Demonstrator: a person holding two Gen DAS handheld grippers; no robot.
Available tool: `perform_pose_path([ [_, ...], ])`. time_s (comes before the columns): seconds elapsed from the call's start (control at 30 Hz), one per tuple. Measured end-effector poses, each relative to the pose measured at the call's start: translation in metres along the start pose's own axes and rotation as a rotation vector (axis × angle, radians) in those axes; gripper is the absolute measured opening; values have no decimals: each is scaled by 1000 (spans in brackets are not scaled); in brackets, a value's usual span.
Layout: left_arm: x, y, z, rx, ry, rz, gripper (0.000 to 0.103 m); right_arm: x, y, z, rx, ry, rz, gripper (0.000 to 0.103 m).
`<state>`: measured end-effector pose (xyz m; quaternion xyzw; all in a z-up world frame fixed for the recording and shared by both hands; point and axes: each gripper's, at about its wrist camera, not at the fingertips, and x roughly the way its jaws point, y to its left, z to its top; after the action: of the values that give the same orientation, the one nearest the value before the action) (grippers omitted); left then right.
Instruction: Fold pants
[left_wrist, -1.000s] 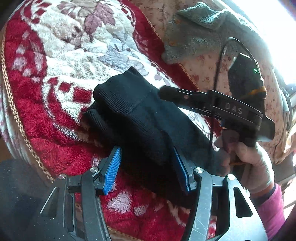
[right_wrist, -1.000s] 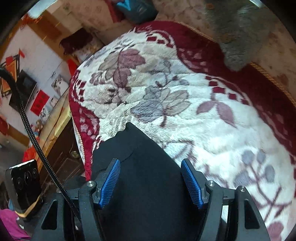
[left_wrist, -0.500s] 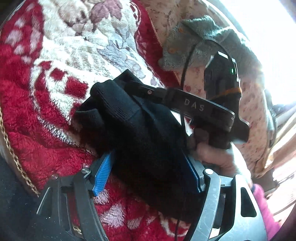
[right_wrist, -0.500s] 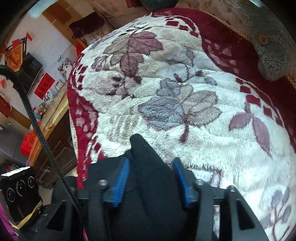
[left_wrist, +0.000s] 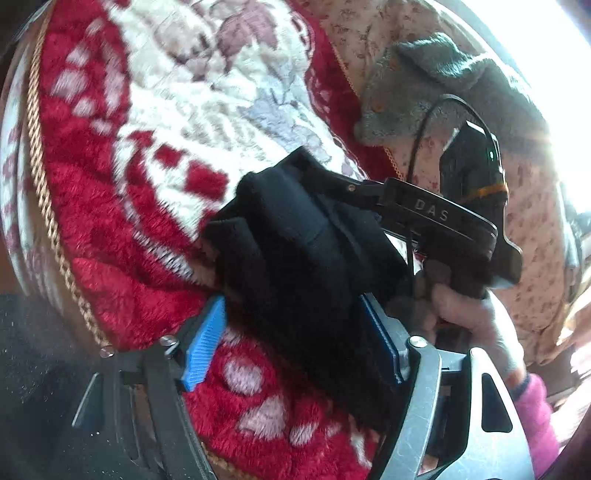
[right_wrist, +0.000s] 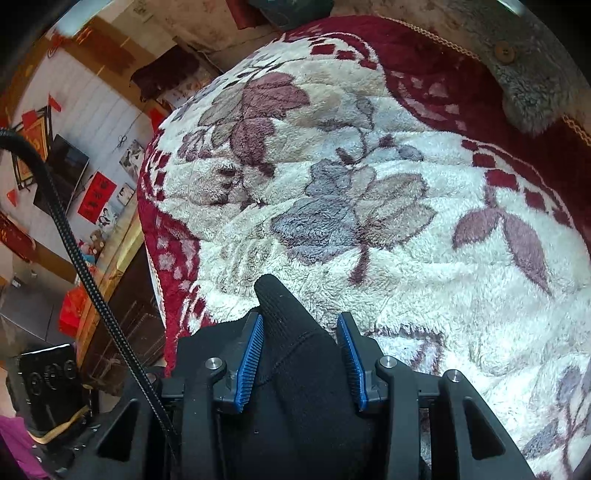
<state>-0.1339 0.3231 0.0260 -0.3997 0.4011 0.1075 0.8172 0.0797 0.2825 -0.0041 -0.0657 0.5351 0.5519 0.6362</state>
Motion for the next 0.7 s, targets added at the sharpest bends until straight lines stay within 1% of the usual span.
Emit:
perform_pose_path([
  [0.03, 3, -6, -1, 23, -8, 7, 82, 0, 0, 0, -6, 3, -2, 39],
  [0.1, 7, -11, -1, 58, -17, 29, 82, 1, 1, 1, -23, 13, -3, 39],
  [0.13, 9, -12, -3, 79, -25, 34, 76, 2, 2, 1, -31, 16, -6, 39],
  [0.17, 9, -13, -3, 92, -28, 36, 69, 2, 3, 1, -42, 19, -13, 37],
  [0.2, 10, -14, -3, 104, -22, 39, 53, 2, 5, 1, -51, 20, -22, 33],
  [0.23, 10, -14, -2, 116, -20, 38, 41, 2, 6, 1, -58, 17, -28, 31],
  [0.27, 9, -13, -1, 119, -19, 30, 38, 1, 6, 1, -60, 13, -29, 27],
  [0.3, 7, -13, 0, 122, -17, 18, 32, 0, 7, 0, -63, 8, -26, 25],
  [0.33, 5, -14, 0, 128, -19, 14, 28, -2, 8, 0, -65, 1, -26, 24],
  [0.53, -20, -34, -1, 197, -78, -7, 18, -27, 21, -2, -66, -68, -11, 20],
  [0.7, -44, -56, -1, 265, -115, -62, 17, -66, 33, -4, -57, -162, 19, 19],
])
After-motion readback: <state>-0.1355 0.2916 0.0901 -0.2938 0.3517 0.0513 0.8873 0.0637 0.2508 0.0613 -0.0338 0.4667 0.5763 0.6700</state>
